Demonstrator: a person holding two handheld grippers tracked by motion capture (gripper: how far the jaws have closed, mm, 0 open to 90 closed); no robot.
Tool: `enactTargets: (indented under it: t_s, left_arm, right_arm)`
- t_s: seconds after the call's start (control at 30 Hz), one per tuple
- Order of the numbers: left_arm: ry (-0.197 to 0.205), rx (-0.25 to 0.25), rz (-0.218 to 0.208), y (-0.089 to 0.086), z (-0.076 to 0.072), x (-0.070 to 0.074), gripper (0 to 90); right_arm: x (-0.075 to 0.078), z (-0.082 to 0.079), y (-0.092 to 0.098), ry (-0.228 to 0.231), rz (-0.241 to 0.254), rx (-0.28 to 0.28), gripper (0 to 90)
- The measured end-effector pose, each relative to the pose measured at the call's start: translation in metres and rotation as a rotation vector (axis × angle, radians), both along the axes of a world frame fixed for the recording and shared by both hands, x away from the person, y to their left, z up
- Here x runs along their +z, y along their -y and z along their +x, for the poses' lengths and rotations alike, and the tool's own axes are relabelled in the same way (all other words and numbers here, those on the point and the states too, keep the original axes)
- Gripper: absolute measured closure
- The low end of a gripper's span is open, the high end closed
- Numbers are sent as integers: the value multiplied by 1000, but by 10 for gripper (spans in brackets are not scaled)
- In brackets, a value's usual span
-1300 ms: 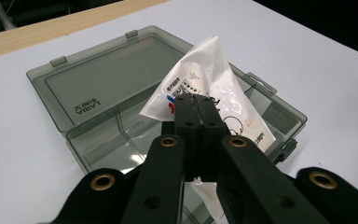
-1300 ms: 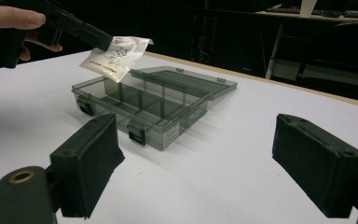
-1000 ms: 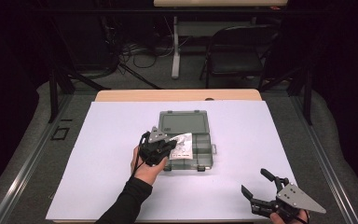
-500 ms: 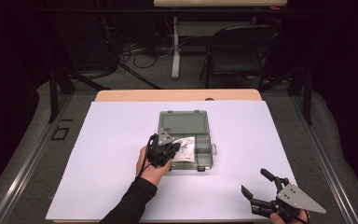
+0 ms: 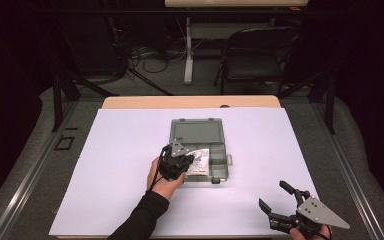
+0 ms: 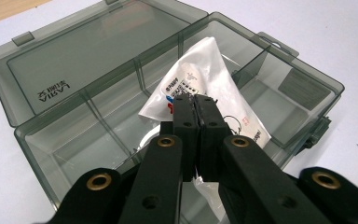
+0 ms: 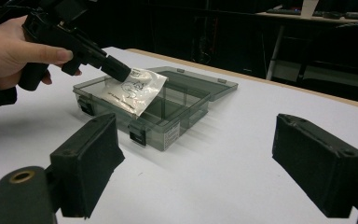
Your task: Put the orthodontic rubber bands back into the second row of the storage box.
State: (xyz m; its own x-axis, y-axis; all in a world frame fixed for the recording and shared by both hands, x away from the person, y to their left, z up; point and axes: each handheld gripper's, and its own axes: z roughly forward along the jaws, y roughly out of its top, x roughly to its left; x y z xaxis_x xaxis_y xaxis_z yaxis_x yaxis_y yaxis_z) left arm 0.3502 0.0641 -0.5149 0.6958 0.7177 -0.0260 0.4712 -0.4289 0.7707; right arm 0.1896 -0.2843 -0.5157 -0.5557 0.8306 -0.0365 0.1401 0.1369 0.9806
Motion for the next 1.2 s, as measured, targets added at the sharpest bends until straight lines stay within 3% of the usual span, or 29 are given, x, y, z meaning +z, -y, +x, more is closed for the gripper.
enactTargets:
  t_s: [0.2, 0.33, 0.43, 0.6, 0.7, 0.97, 1.2]
  left_arm:
    - [-2, -3, 14, 1, 1, -2, 817]
    - [3, 10, 13, -1, 1, -1, 716]
    - [0, 22, 8, -3, 2, -1, 613]
    - [-16, 24, -15, -5, 2, 0, 545]
    - [-5, 32, -23, -7, 1, 1, 477]
    - [12, 51, -81, -17, -2, 7, 397]
    - [31, 52, -110, -27, -6, 13, 387]
  right_arm:
    - [0, 0, 0, 0, -1, 0, 142]
    - [0, 0, 0, 1, 0, 0, 142]
    - [0, 0, 0, -1, -3, 0, 142]
    - [0, 0, 0, 3, 2, -4, 142]
    - [0, 0, 0, -1, -4, 0, 143]
    - [0, 0, 0, -2, -5, 0, 142]
    - [0, 0, 0, 4, 1, -5, 142]
